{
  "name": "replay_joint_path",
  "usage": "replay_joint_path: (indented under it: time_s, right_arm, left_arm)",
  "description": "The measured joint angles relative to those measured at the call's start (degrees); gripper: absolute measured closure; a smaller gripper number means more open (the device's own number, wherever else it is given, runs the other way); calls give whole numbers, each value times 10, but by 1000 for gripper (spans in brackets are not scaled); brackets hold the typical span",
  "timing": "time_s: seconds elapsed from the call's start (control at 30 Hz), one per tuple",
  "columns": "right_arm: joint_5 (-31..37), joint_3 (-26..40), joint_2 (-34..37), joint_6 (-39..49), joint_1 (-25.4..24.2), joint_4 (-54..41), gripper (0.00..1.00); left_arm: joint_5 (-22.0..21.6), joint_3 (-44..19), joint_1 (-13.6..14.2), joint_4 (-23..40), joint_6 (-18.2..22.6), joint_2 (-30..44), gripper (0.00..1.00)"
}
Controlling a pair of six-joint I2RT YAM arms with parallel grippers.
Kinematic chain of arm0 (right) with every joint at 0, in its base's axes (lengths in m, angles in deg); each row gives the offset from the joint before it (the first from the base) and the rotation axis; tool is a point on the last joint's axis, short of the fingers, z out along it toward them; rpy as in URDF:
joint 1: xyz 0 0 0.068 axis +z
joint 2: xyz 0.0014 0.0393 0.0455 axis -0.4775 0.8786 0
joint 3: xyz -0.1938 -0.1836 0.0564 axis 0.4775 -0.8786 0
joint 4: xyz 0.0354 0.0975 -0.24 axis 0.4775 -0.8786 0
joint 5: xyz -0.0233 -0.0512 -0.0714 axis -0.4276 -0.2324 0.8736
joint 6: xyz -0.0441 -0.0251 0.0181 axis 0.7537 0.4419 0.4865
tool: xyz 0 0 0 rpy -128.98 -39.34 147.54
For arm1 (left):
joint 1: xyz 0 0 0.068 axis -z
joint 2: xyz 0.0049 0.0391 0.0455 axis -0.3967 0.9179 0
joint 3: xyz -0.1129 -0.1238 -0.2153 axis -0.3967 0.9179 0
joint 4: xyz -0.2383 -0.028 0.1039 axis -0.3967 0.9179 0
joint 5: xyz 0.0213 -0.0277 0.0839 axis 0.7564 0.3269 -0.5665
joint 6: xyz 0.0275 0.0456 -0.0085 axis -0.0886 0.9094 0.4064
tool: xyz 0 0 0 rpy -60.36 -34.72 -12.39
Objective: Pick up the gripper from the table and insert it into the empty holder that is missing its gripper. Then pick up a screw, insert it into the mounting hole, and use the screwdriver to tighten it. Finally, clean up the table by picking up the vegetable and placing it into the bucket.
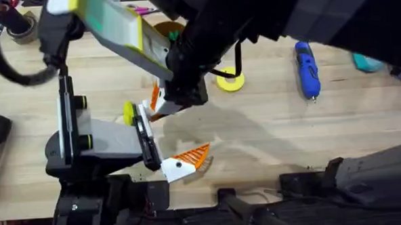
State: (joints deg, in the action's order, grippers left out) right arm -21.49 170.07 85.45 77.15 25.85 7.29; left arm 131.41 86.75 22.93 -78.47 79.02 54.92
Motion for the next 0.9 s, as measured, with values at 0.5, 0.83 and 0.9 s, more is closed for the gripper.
replay_joint_path:
  time_s: [0.5, 0.83, 0.9]
  right_arm:
    - [-8, 0, 24, 0, 0, 6, 996]
    - [-8, 0, 24, 0, 0, 6, 996]
    - [-8, 0, 24, 0, 0, 6, 996]
  left_arm:
    - [0, 0, 0, 0, -13, 1, 15]
    - [0, 0, 0, 0, -14, 1, 15]
    - [0, 0, 0, 0, -14, 1, 15]
